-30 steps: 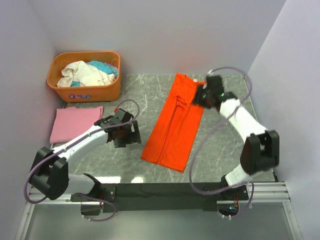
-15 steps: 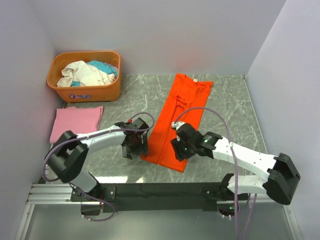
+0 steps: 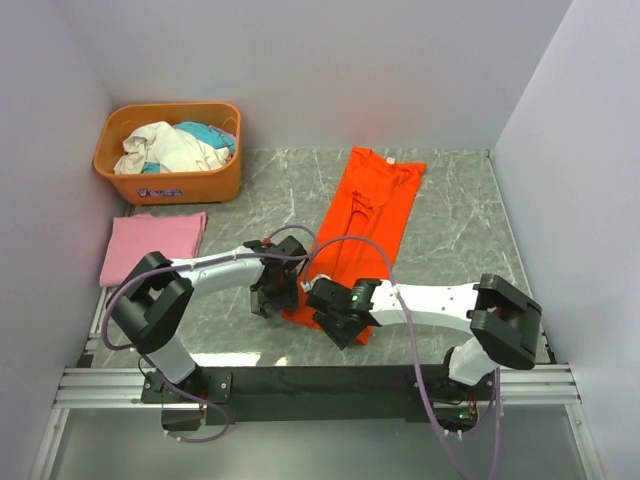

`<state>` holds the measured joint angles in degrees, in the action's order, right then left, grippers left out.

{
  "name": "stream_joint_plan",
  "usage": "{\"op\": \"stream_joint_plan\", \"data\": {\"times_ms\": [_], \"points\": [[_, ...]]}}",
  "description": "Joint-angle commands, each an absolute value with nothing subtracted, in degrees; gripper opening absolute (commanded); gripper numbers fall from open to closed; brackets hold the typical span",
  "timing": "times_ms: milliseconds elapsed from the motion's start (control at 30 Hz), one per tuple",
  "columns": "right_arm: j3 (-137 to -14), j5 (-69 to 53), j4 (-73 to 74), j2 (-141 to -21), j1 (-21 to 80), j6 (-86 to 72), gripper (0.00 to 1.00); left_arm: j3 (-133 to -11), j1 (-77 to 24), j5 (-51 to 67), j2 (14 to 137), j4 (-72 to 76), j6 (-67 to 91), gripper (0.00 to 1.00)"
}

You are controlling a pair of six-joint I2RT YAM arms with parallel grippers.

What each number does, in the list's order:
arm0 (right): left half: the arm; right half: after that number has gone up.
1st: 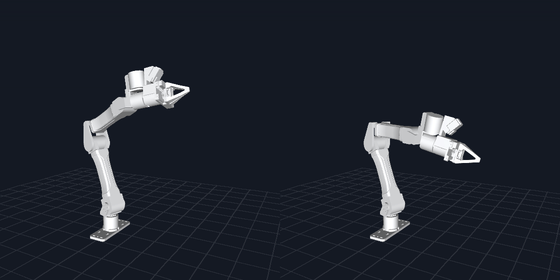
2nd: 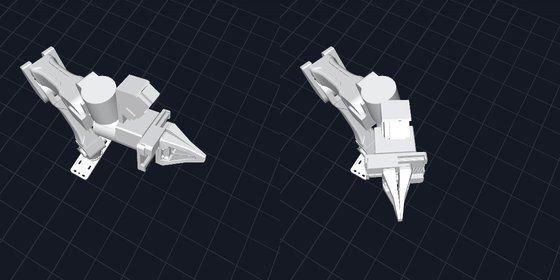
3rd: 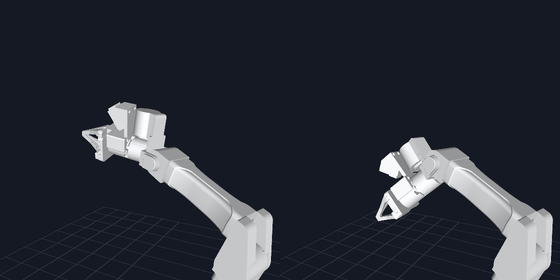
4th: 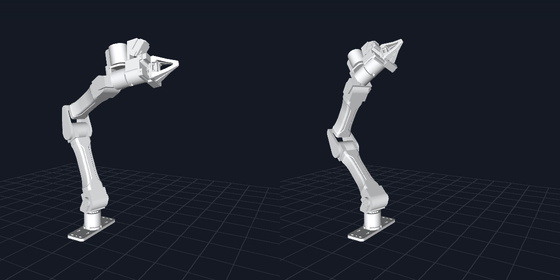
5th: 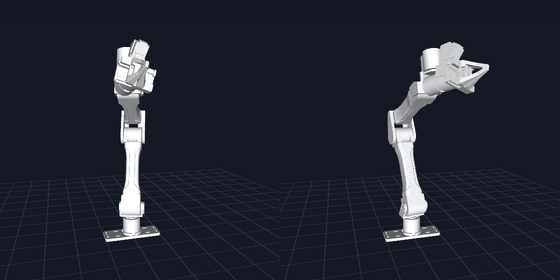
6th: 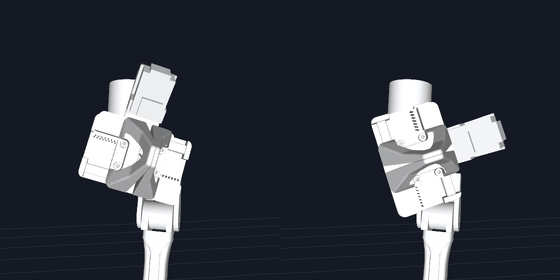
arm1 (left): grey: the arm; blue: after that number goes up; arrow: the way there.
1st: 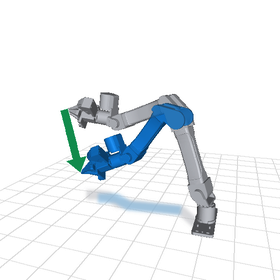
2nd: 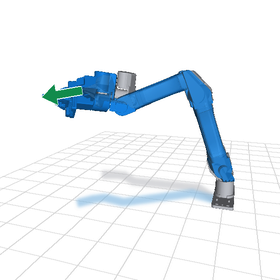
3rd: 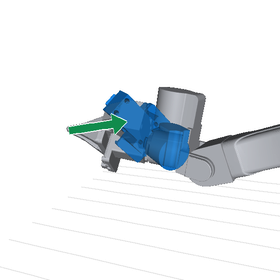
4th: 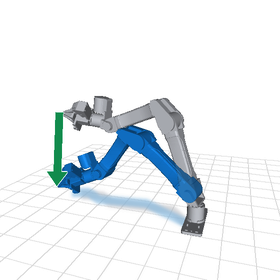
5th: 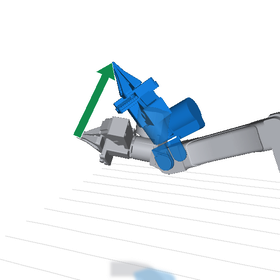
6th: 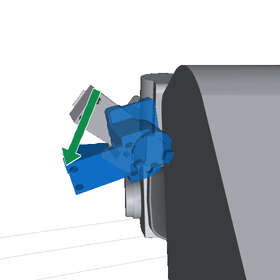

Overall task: Fold and stack the t-shirts
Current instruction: Fold the T-shirt at the center of the board.

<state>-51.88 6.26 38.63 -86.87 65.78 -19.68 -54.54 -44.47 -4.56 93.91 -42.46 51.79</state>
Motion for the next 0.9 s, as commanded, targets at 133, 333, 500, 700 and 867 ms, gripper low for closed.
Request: {"op": "stream_joint_plan", "data": {"times_ms": [133,333,500,700,867], "points": [[-54.84,9.23,41.92,-89.82,67.06,-19.16,0.56,-55.90,-46.05,-4.04,96.06,-39.03,53.26,0.66],[-55.72,9.23,43.15,-92.19,67.15,-18.81,0.56,-56.07,-46.05,-2.90,98.00,-38.06,53.26,0.57],[-56.51,8.62,43.50,-95.18,66.97,-18.28,0.50,-56.07,-46.05,-2.81,99.49,-38.14,53.61,0.43],[-57.66,7.74,43.77,-98.17,67.15,-17.58,0.27,-55.63,-46.06,-2.37,100.72,-37.71,53.96,0.23],[-58.36,8.44,44.29,-97.39,67.15,-16.79,0.00,-56.77,-46.14,-3.25,100.46,-39.89,53.53,0.01]]}}
